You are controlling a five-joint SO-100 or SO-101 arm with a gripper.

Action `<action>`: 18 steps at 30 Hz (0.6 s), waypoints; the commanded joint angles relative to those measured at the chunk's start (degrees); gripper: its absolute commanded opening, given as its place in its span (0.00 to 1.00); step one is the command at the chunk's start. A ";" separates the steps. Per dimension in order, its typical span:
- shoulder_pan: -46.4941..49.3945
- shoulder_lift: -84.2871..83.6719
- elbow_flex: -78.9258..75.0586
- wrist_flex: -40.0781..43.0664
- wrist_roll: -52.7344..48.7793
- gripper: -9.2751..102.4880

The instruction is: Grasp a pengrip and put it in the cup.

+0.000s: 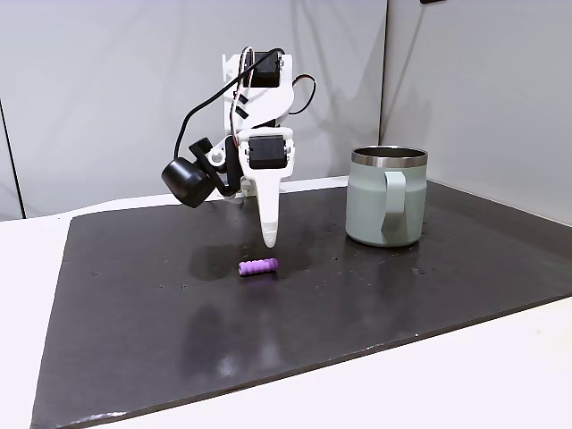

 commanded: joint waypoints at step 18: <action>1.85 -2.64 -3.60 8.35 -13.01 0.31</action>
